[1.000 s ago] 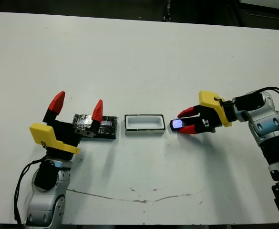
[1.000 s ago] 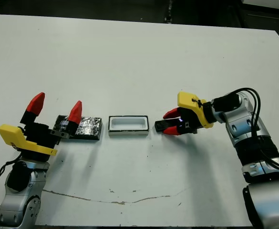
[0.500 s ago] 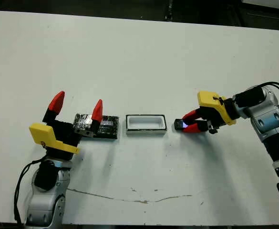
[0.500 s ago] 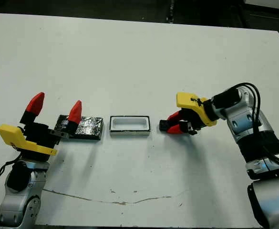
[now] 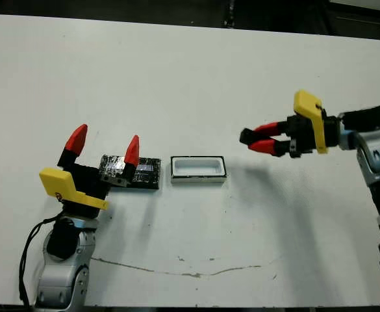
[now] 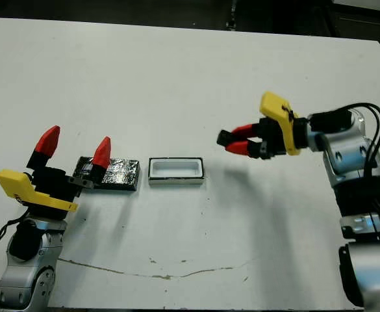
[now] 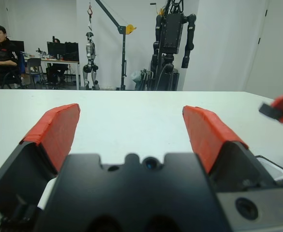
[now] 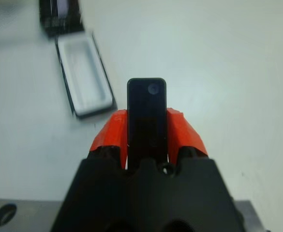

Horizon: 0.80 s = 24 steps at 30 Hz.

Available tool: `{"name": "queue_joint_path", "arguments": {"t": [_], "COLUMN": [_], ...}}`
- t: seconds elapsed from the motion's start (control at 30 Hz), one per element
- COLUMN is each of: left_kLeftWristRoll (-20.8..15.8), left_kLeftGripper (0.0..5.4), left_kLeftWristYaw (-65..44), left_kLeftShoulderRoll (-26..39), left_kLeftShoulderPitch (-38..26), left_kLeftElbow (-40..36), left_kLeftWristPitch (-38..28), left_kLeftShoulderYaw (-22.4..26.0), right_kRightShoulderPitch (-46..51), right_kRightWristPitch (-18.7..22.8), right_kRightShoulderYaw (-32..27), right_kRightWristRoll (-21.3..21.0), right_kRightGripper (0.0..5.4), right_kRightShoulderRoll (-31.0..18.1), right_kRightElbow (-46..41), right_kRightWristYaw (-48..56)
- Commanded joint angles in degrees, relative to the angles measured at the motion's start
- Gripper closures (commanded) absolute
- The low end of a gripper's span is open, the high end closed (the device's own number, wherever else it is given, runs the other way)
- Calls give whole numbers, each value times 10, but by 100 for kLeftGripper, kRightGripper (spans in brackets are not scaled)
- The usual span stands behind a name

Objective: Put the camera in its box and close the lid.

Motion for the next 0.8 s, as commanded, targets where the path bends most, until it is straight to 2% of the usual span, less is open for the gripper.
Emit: {"name": "queue_joint_path", "arguments": {"t": [0.03,0.13,0.3,0.4,0.63,0.8], "left_kLeftWristRoll": [4,4,0,-4,-8,-5], "left_kLeftGripper": [0,0,0,0,0,0], "left_kLeftWristYaw": [4,6,1,-1,2,1], "left_kLeftShoulderRoll": [0,0,4,4,3,3], "left_kLeftShoulderPitch": [7,6,2,1,0,0], "left_kLeftElbow": [-1,-4,2,3,-4,-1], "left_kLeftWristPitch": [4,8,2,3,12,6], "left_kLeftShoulderYaw": [-1,0,3,4,7,8], "right_kRightShoulderPitch": [-23,-40,-40,-40,-18,8], "right_kRightWristPitch": [5,16,-14,-7,23,4], "right_kRightShoulderYaw": [-2,12,31,47,61,72], "right_kRightWristRoll": [20,27,27,25,41,37], "right_kRightGripper": [374,374,374,374,374,374], "right_kRightShoulderRoll": [23,47,92,112,133,135], "right_kRightElbow": [-8,-4,18,23,-13,-25], "right_kRightWristYaw": [-8,-2,0,0,5,-2]}}
